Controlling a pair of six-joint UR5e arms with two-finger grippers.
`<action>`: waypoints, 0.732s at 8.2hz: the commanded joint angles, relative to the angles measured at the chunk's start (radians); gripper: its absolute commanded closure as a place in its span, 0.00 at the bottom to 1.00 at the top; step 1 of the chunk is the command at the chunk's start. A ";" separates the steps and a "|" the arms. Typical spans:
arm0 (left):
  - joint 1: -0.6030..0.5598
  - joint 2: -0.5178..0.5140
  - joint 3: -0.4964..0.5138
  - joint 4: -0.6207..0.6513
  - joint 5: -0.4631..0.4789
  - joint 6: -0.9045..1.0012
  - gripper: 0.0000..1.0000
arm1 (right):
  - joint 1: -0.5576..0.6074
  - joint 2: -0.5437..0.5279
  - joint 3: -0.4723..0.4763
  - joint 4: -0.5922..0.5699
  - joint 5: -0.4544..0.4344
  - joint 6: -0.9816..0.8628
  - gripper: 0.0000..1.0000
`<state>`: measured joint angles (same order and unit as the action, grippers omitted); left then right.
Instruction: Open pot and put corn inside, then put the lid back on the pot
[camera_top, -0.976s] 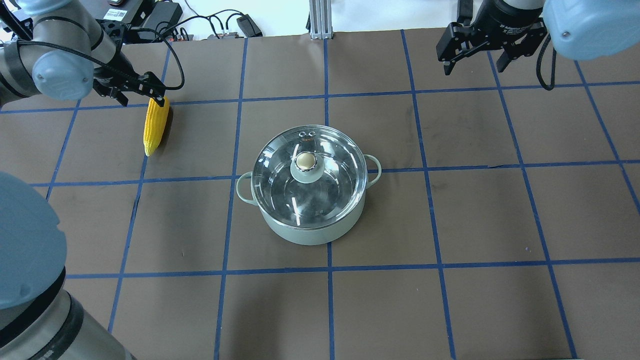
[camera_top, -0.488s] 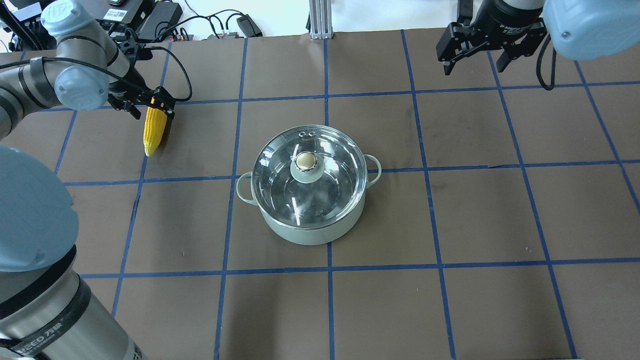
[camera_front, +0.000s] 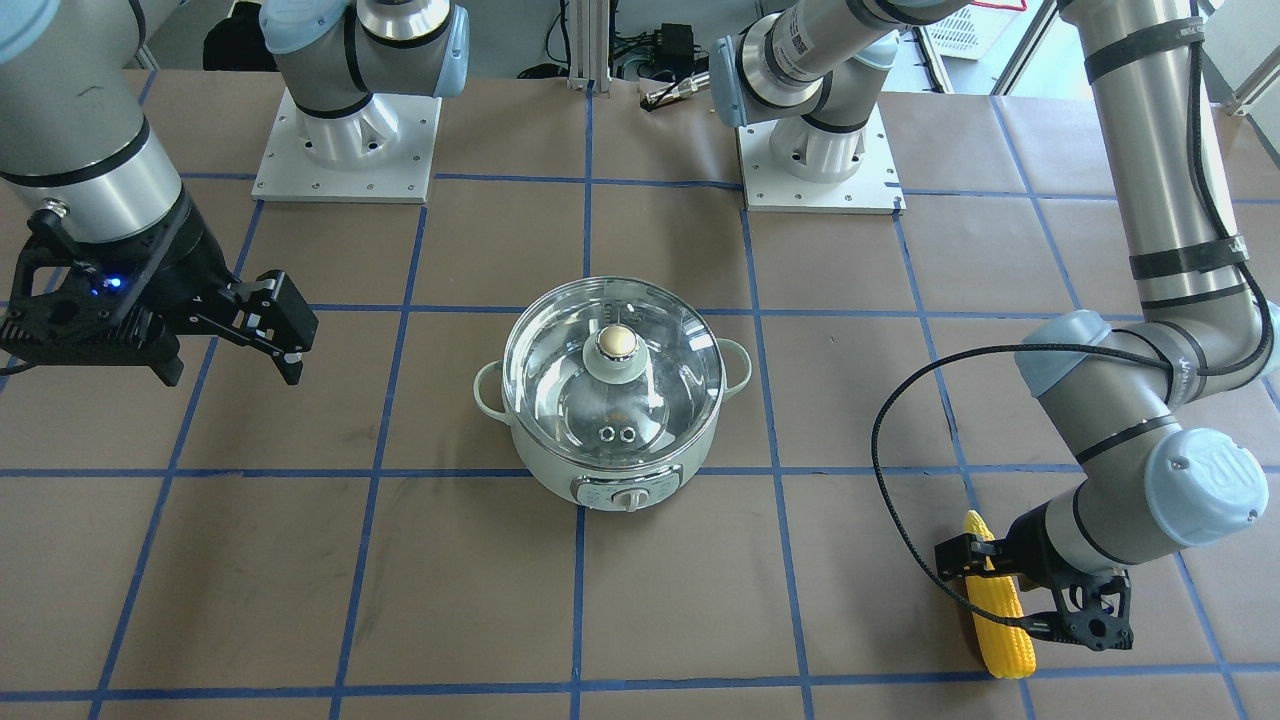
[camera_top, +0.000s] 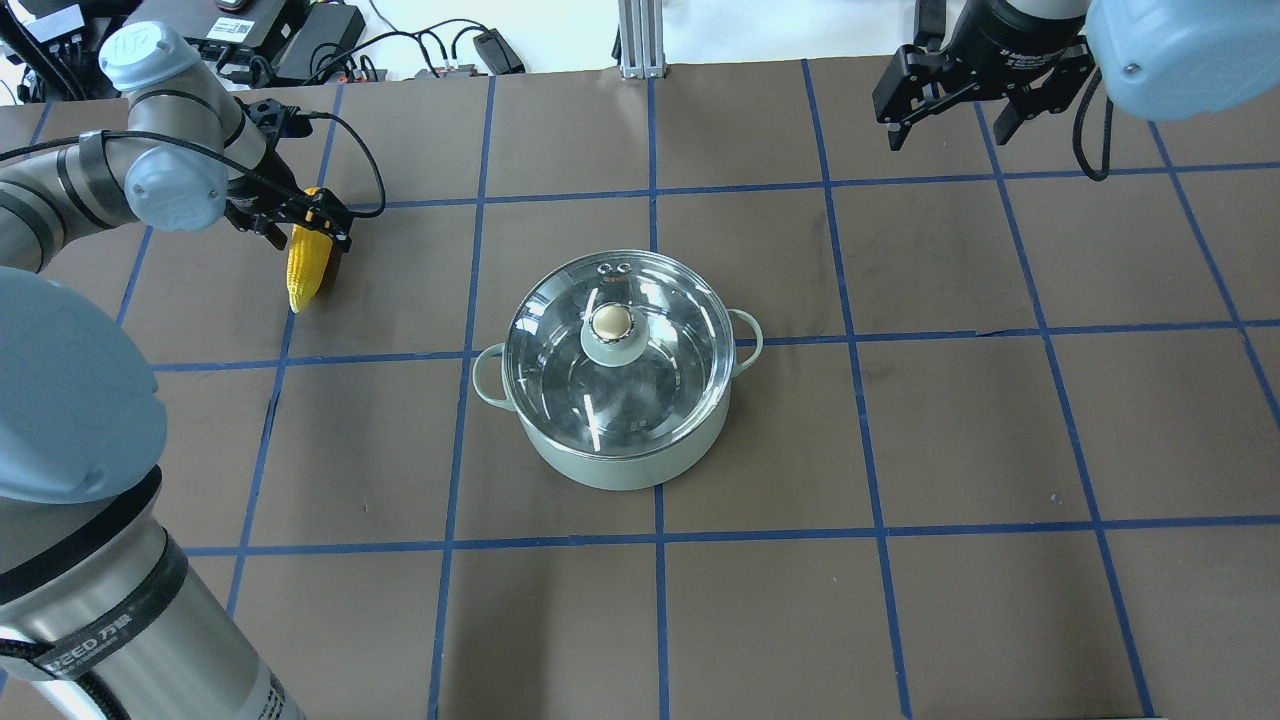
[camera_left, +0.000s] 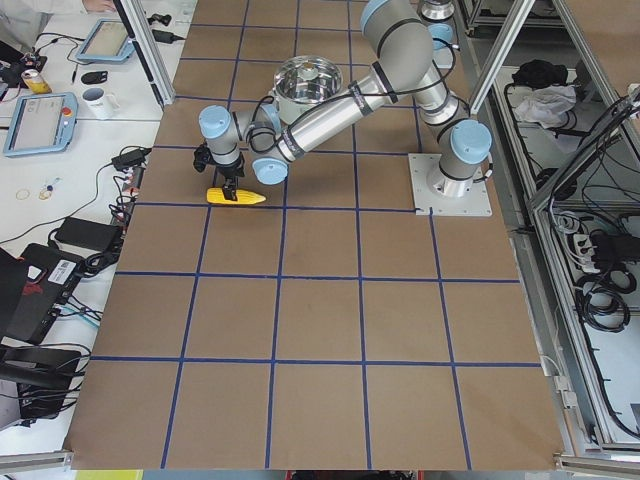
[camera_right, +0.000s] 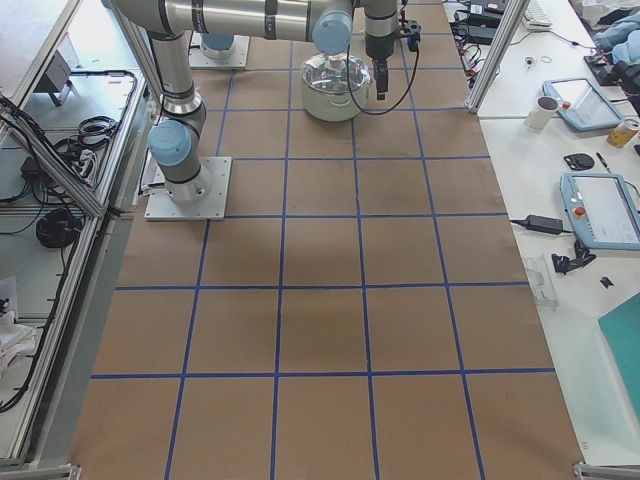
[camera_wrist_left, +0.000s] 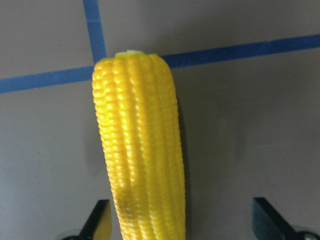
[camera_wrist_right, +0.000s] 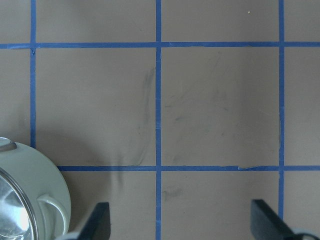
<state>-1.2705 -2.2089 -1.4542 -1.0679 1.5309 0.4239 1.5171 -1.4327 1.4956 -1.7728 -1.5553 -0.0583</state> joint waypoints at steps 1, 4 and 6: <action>0.005 -0.012 0.002 0.016 0.002 0.010 0.00 | 0.000 0.000 0.000 0.001 0.000 0.000 0.00; 0.005 -0.034 0.003 0.046 0.002 0.006 0.29 | 0.000 0.000 0.000 0.001 0.000 0.000 0.00; 0.005 -0.034 0.005 0.046 0.002 -0.001 1.00 | -0.002 0.000 0.000 0.001 -0.006 -0.018 0.00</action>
<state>-1.2656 -2.2396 -1.4505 -1.0276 1.5324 0.4285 1.5164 -1.4327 1.4956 -1.7718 -1.5584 -0.0590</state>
